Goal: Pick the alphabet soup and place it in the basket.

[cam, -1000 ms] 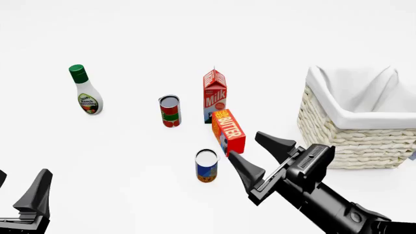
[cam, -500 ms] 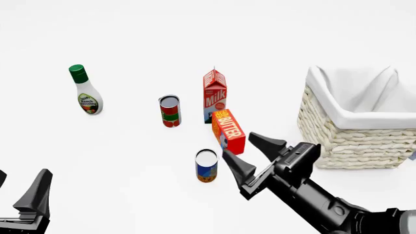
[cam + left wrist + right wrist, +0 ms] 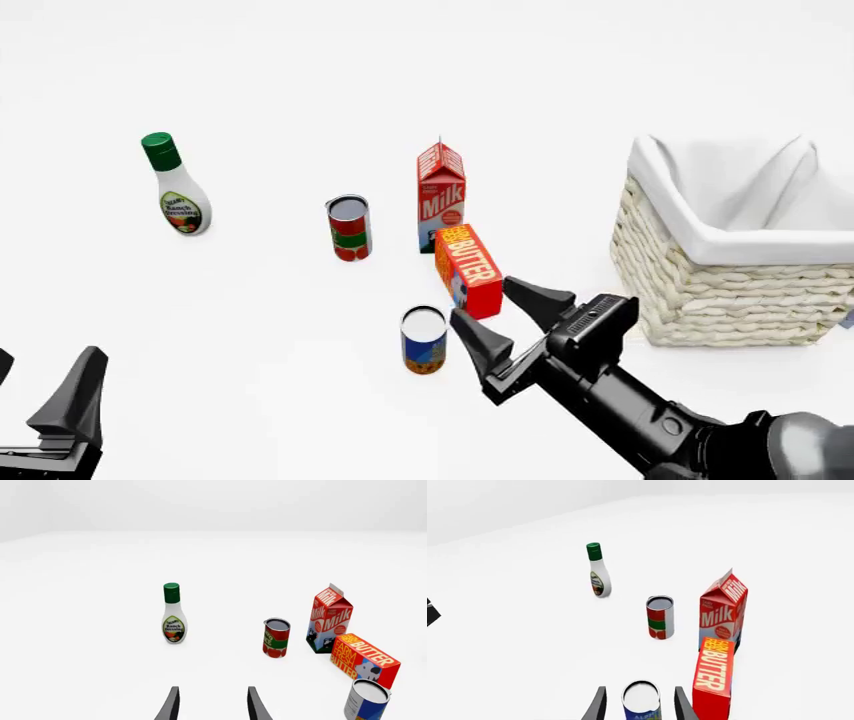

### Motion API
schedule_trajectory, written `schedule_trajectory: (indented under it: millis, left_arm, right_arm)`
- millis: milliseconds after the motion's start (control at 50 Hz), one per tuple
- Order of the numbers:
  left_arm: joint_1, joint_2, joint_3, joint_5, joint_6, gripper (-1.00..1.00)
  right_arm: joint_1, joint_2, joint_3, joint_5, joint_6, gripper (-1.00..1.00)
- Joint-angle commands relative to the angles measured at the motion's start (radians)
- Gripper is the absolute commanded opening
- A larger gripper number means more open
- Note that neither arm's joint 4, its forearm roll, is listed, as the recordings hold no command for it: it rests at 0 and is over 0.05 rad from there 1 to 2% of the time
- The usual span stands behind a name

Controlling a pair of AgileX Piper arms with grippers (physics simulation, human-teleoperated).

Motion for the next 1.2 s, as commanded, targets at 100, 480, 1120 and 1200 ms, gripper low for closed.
schedule_trajectory:
  millis: [100,480,1120,1200]
  left_arm:
    - [0.000,0.000,0.000,0.000,0.000,1.00]
    - [0.000,0.000,0.000,0.000,0.000,1.00]
    - [0.000,0.000,0.000,0.000,0.000,1.00]
    - [0.000,0.000,0.000,0.000,0.000,1.00]
  right_arm:
    - [-0.002,0.071,-0.018,-0.036,0.013,1.00]
    - [0.003,0.127,-0.042,-0.051,0.018,1.00]
    - [0.002,0.217,-0.101,-0.052,0.026,1.00]
    - [0.003,0.229,-0.109,-0.052,0.028,1.00]
